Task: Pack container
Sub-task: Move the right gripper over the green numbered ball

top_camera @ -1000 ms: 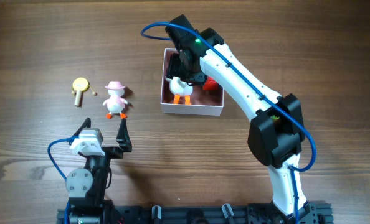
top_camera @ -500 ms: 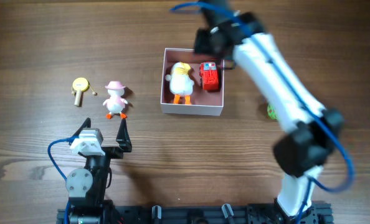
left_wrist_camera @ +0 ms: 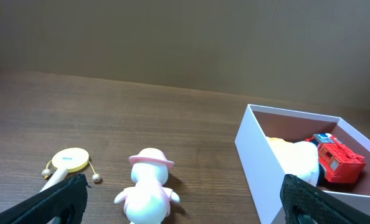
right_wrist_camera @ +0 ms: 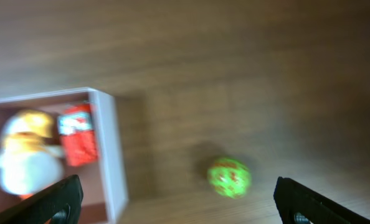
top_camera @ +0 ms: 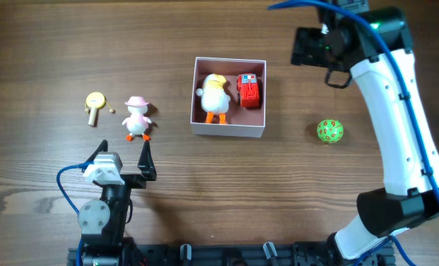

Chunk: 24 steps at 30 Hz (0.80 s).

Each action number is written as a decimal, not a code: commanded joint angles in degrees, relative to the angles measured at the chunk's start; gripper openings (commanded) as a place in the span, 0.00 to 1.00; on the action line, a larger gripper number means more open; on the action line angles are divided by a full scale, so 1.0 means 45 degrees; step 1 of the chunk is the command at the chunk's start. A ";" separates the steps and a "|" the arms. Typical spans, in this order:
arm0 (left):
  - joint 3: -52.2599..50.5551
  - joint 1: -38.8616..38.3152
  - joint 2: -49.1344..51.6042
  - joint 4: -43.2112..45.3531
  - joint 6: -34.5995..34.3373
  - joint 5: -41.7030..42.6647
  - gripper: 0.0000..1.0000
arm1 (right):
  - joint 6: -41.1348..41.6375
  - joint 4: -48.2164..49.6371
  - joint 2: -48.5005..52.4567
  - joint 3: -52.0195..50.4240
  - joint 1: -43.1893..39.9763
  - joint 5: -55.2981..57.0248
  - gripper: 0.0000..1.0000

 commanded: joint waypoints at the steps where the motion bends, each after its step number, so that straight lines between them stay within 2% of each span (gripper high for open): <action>1: -0.0117 0.0102 -0.0019 0.0000 0.0107 -0.0121 1.00 | -0.0301 -0.0714 0.0146 -0.0019 -0.0933 0.0583 1.00; 4: -0.0117 0.0107 -0.0019 0.0000 0.0107 -0.0121 1.00 | -0.0466 -0.1137 0.0146 -0.0015 -0.1666 0.0335 1.00; 9: -0.0117 0.0102 -0.0019 0.0000 0.0107 -0.0121 1.00 | -0.2696 -0.1734 0.0146 -0.0228 -0.2837 -0.3065 1.00; 12: -0.0117 0.0102 -0.0019 0.0000 0.0107 -0.0121 1.00 | -0.2963 -0.2283 0.0146 -0.0646 -0.3109 -0.4143 1.00; 16: -0.0117 0.0107 -0.0019 0.0000 0.0107 -0.0121 1.00 | -0.2973 -0.2273 0.0146 -0.1515 -0.3055 -0.5085 1.00; 24: -0.0117 0.0102 -0.0019 0.0000 0.0107 -0.0121 1.00 | -0.3303 -0.1724 0.0146 -0.4731 -0.3007 -0.4940 1.00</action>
